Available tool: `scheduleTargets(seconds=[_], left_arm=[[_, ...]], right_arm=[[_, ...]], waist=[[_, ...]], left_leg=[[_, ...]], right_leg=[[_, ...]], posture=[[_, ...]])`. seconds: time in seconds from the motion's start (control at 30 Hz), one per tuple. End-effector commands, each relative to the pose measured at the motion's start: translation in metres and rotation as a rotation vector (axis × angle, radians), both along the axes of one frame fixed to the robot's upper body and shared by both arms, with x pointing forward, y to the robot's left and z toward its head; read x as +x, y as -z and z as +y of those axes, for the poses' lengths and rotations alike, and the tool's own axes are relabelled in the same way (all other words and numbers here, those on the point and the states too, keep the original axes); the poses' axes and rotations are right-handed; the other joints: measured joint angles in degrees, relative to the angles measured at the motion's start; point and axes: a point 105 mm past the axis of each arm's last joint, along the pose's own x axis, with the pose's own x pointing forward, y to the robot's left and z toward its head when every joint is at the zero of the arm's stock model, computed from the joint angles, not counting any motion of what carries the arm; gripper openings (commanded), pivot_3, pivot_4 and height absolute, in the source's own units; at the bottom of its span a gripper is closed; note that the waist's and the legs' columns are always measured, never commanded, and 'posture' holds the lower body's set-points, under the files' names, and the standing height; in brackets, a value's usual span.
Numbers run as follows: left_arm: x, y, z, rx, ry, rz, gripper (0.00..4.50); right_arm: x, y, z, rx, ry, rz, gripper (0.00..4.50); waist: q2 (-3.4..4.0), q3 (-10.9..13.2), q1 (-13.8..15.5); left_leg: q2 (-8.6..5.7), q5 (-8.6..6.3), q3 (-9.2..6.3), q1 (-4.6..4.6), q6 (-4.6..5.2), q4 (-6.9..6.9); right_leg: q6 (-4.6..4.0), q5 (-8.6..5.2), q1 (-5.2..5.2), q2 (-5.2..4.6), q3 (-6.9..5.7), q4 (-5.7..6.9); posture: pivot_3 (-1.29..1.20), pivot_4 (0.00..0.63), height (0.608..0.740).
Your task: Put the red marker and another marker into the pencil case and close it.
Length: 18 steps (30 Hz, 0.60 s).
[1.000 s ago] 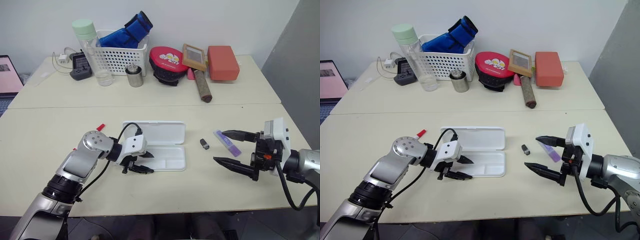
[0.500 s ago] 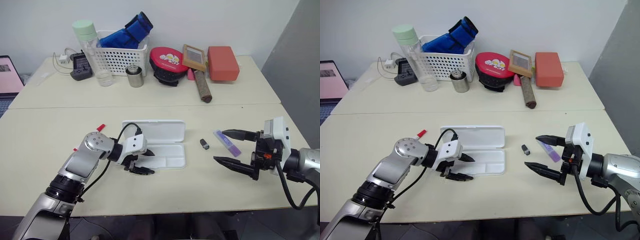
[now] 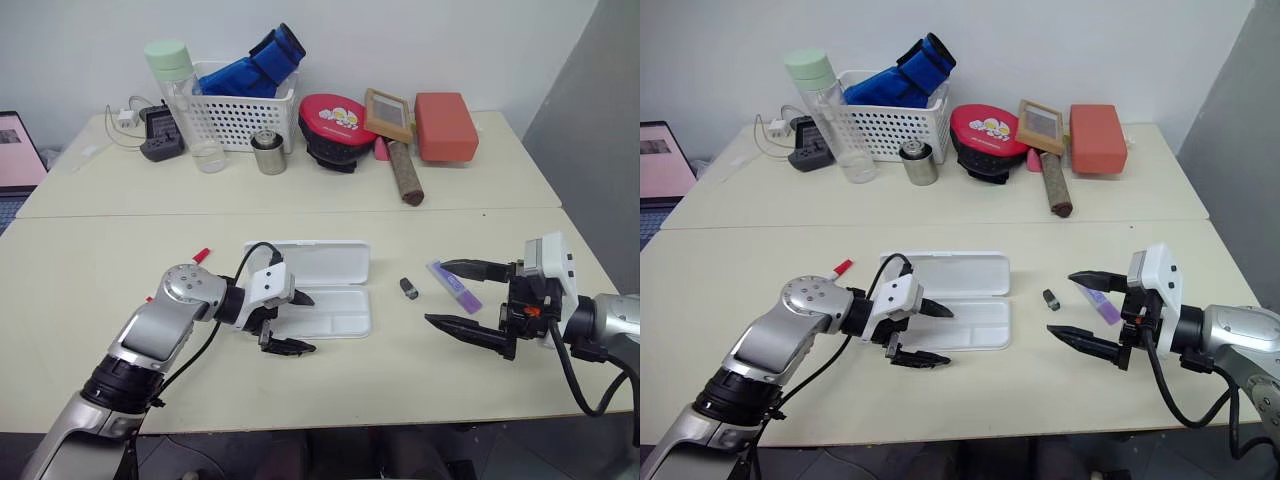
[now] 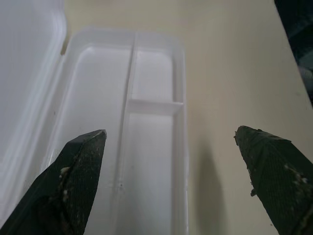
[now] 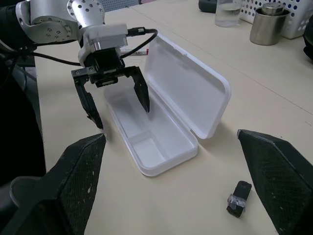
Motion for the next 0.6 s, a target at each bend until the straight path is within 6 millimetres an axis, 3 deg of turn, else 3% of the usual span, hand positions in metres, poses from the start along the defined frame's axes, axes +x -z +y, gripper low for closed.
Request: scheduleTargets(seconds=[0.03,0.2,0.3,0.33,0.5,0.6], left_arm=[[-0.006,-0.028,0.005,-0.078,-0.043,-0.035,4.49],[-0.005,-0.092,0.028,-0.301,-0.241,-0.093,4.49],[0.011,-0.107,0.059,-0.308,-0.443,-0.195,4.49],[0.013,-0.109,0.064,-0.305,-0.475,-0.211,4.49],[0.040,-0.087,0.142,-0.139,-0.866,-0.265,4.49],[0.047,-0.073,0.154,-0.126,-0.923,-0.227,4.49]], right_arm=[[-0.007,-0.013,0.007,0.027,-0.060,-0.034,4.50],[-0.014,-0.030,0.021,0.092,-0.169,-0.058,4.50],[-0.015,-0.026,0.028,0.048,-0.213,-0.057,4.50],[-0.015,-0.025,0.029,0.044,-0.219,-0.057,4.50],[-0.008,-0.025,0.039,0.014,-0.263,-0.083,4.50],[-0.005,-0.023,0.041,0.007,-0.277,-0.083,4.50]], waist=[[0.00,0.0,0.0],[-0.03,0.1,0.0],[-0.02,0.0,0.0],[-0.02,0.0,0.0],[-0.02,0.0,-0.1],[-0.02,0.0,0.1]], left_leg=[[0.01,0.00,-0.01,0.00,0.00,0.00],[0.02,0.00,-0.05,-0.03,0.00,0.01],[0.03,0.00,-0.10,0.02,0.00,0.00],[0.03,0.00,-0.08,0.04,0.00,-0.01],[0.02,0.00,0.05,0.18,0.00,-0.05],[0.03,0.00,-0.03,0.18,0.00,-0.05]], right_leg=[[0.00,0.00,0.00,0.00,0.00,0.00],[0.00,0.00,-0.02,0.00,0.00,-0.01],[0.01,-0.01,0.02,0.02,-0.04,-0.02],[0.01,-0.01,0.02,0.02,-0.03,-0.02],[0.00,0.00,0.03,0.01,0.11,-0.01],[0.00,0.00,0.04,0.02,0.02,-0.01]], posture=[[0.00,0.150,0.740],[0.00,0.150,0.740],[0.00,0.150,0.740],[0.00,0.150,0.740],[0.00,0.150,0.740],[0.00,0.150,0.740]])
